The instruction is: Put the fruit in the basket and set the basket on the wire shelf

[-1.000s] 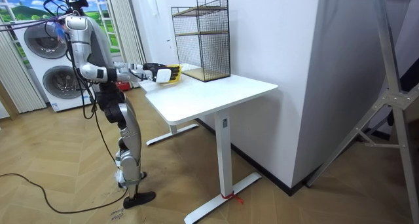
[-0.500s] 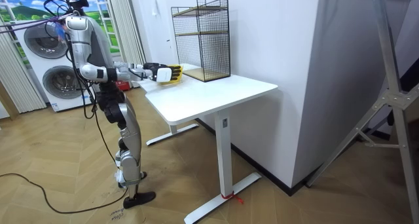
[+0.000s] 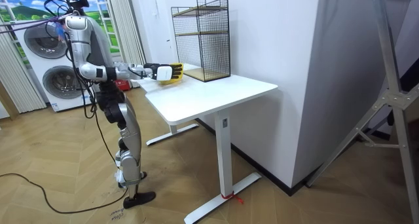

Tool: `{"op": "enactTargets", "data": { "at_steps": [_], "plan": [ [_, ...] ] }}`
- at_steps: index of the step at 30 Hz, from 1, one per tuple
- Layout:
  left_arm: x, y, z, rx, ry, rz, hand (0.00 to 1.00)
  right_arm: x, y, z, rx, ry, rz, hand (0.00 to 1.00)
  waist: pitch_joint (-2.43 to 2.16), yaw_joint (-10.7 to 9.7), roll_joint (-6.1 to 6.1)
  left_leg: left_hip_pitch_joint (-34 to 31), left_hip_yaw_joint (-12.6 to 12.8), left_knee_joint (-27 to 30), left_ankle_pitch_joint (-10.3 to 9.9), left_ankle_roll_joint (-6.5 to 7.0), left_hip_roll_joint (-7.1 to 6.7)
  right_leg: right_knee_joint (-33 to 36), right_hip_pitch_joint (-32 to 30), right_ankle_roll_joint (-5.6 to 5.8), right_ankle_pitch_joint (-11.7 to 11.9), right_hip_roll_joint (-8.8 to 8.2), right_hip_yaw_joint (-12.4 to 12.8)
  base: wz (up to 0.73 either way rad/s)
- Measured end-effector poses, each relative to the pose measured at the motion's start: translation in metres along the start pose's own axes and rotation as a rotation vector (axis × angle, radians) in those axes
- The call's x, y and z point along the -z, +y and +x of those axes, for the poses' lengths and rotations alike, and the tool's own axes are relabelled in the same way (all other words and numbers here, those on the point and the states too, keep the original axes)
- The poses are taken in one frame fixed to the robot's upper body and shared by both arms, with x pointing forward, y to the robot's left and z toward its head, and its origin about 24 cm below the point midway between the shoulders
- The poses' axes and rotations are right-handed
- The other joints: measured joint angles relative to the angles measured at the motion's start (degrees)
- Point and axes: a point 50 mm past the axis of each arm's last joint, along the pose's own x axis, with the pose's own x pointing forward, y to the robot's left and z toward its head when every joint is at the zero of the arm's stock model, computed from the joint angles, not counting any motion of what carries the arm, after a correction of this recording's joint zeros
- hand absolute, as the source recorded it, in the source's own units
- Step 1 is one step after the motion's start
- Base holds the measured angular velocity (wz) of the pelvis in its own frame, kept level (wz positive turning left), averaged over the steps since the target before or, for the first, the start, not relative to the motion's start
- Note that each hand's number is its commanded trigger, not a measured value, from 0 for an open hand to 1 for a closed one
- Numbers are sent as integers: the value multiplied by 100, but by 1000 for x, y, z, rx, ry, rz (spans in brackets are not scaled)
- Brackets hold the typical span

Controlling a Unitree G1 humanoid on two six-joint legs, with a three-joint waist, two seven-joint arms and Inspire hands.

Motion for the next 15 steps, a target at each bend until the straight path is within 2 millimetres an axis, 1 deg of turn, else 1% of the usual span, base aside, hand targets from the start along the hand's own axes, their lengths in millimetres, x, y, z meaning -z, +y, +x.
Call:
{"op": "enactTargets", "data": {
  "at_steps": [5,12,15],
  "plan": [
    [1,-3,0,5,0,-8,0,0,0,0,16,-1,0,0,-2,0,-26,7,12,-1,0,0,0,0,1,0,0,1,11,0],
    [3,-6,1,20,7,-8,0,0,-1,0,36,-2,1,0,10,-1,-44,11,21,0,0,0,2,0,0,0,0,1,19,0],
    [2,-7,2,23,4,-7,0,-1,-1,1,35,-3,-9,0,23,0,-65,3,22,1,0,0,3,6,-11,0,0,1,18,0]
  ]
}}
